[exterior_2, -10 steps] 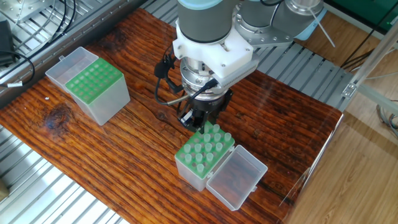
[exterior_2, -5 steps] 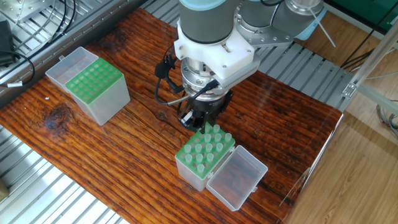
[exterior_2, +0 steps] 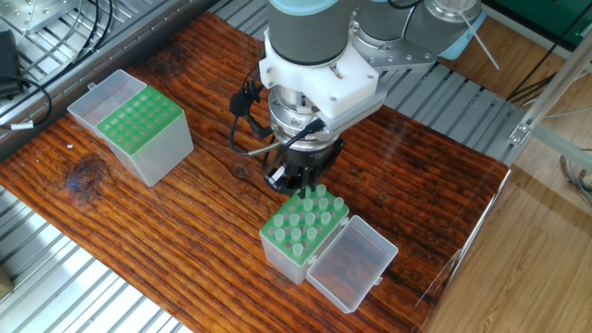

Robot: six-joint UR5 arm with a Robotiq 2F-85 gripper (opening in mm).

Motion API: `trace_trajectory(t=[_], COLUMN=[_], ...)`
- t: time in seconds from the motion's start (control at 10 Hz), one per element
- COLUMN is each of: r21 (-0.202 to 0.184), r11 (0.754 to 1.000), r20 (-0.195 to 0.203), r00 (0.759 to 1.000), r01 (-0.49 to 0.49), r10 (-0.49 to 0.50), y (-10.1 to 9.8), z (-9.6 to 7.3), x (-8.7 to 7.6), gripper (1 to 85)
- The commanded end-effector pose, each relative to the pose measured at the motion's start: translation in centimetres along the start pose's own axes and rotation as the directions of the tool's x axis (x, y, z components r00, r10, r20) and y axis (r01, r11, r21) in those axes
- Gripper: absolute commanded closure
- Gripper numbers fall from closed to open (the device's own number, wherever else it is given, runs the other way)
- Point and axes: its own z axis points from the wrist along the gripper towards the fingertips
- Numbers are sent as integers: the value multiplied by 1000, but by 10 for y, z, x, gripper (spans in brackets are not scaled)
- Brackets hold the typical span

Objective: Transfer all large pipette tips from one holder to another

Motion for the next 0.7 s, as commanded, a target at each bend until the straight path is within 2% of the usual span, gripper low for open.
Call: trace_trajectory(t=[0.0,0.3,0.4,0.6], r21=[13,26,27,25], r11=[1000,999,999,999], r20=[10,9,10,11], r00=[1000,1000,1000,999], r01=[-14,-21,-24,-32], r10=[13,21,24,32], y=[-4,-7,-7,-6], z=[-2,-1,-1,-2], x=[-1,1,1,1], gripper=[727,780,823,840])
